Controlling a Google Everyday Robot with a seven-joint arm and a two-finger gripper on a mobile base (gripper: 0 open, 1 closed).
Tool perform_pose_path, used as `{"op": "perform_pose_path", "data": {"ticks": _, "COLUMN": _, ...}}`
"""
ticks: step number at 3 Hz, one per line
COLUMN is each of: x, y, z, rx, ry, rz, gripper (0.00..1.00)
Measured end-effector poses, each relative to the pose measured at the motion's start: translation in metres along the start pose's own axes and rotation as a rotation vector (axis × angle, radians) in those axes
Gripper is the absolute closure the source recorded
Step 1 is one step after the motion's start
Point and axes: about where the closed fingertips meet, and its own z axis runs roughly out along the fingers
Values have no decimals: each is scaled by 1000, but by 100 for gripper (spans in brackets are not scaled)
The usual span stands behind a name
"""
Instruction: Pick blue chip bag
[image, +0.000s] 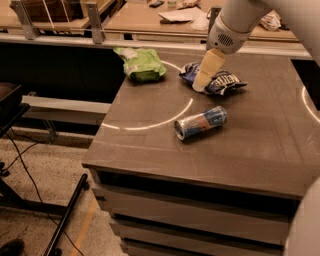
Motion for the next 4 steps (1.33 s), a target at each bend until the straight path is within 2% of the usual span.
{"op": "perform_pose_path", "data": {"ticks": 1, "x": 14, "y": -18, "z": 39, "rx": -16, "ry": -3, "rz": 82, "gripper": 0}}
{"op": "perform_pose_path", "data": {"ticks": 2, "x": 37, "y": -36, "z": 71, "rx": -1, "ry": -20, "rz": 132, "gripper": 0}}
{"op": "perform_pose_path", "data": {"ticks": 3, "x": 49, "y": -47, "z": 94, "rx": 2, "ry": -43, "rz": 169, "gripper": 18}}
{"op": "perform_pose_path", "data": {"ticks": 4, "x": 50, "y": -50, "z": 105, "rx": -22, "ry": -56, "rz": 184, "gripper": 41}}
